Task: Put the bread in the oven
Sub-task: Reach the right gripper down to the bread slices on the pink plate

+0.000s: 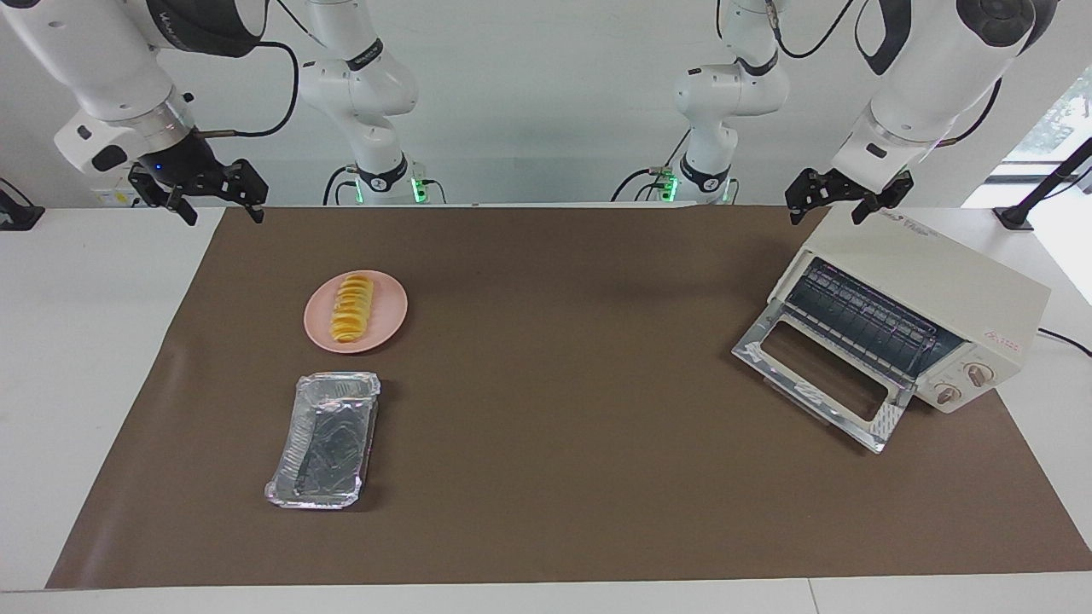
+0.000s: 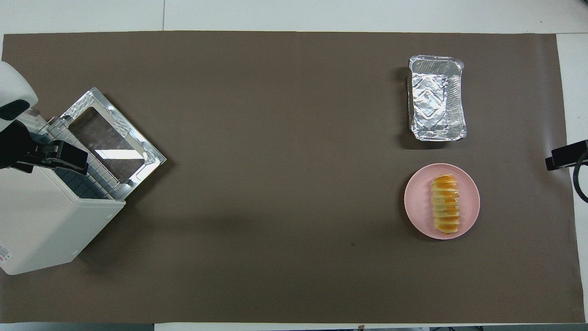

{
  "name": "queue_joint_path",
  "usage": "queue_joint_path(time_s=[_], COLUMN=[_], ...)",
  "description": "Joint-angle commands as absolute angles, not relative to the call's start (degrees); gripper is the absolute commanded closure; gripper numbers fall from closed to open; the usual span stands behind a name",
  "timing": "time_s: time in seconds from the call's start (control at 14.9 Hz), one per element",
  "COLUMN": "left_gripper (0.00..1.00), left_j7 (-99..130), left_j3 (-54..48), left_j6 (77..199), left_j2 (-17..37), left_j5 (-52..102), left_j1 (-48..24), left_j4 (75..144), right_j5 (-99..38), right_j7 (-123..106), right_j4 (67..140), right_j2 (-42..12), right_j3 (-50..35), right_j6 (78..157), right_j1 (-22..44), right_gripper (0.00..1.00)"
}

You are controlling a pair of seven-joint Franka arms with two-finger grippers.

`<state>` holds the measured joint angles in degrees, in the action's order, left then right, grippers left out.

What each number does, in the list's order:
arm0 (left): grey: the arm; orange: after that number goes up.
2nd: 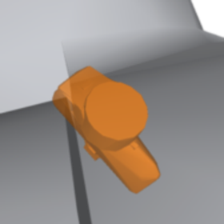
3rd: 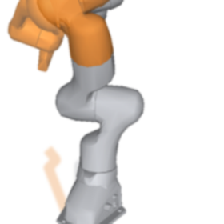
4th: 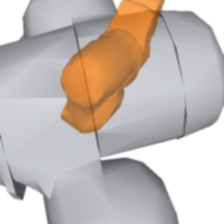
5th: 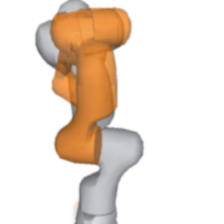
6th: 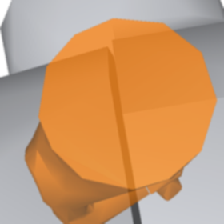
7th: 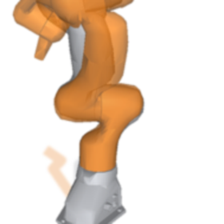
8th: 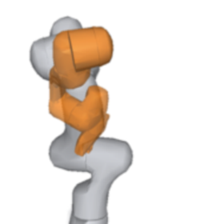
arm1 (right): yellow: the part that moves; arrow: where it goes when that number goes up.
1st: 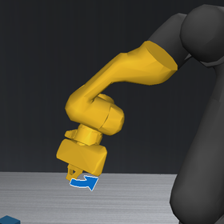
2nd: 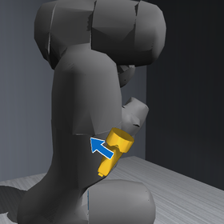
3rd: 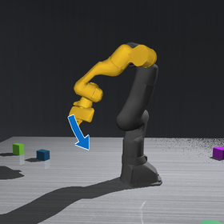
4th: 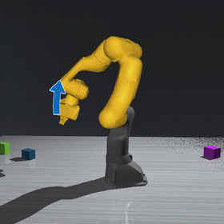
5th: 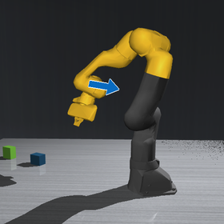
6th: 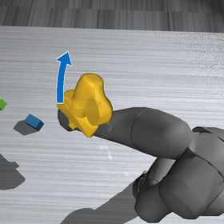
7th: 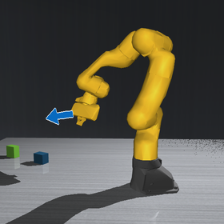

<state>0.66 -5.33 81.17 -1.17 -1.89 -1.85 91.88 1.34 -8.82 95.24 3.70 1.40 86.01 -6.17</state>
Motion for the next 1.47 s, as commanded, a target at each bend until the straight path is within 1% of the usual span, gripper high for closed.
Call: queue_joint_path(time_s=[0.0,0.54,0.6,0.74,0.87,1.07,1.21,1.41], left_gripper=[0.00,0.00,0.00,0.00,0.00,0.00,0.00,0.00], left_j7=[0.09,0.09,0.09,0.09,0.09,0.09,0.09,0.09], left_j3=[-5.45,-5.45,-5.45,-5.45,-5.45,-5.45,-5.45,-5.45], left_j6=[81.21,81.21,81.21,81.21,81.21,81.21,81.21,81.21], left_j2=[-2.81,-2.81,-2.81,-2.81,-2.81,-2.81,-2.81,-2.81], left_j5=[-1.05,-1.05,-1.05,-1.05,-1.05,-1.05,-1.05,-1.05], left_j1=[-1.23,-1.23,-1.23,-1.23,-1.23,-1.23,-1.23,-1.23], left_j4=[93.43,93.43,93.43,93.43,93.43,93.51,93.43,93.43], right_j5=[0.70,0.70,0.70,0.70,0.70,0.70,0.62,0.18], right_j7=[-9.67,-10.11,-10.11,-9.84,-9.41,-7.13,-5.81,-3.70], right_j4=[95.19,95.54,96.84,100.70,106.41,114.94,120.03,126.02], right_j2=[4.04,4.13,4.74,6.41,8.78,12.21,13.53,13.27], right_j3=[1.05,0.97,0.97,0.71,0.53,0.53,0.53,0.00], right_j6=[85.17,85.26,85.43,88.22,91.30,96.14,99.39,105.27], right_j1=[-7.12,-7.12,-7.03,-6.51,-4.76,-4.13,-2.64,-2.37], right_gripper=[0.00,0.00,0.00,0.00,0.00,0.00,0.00,0.00])
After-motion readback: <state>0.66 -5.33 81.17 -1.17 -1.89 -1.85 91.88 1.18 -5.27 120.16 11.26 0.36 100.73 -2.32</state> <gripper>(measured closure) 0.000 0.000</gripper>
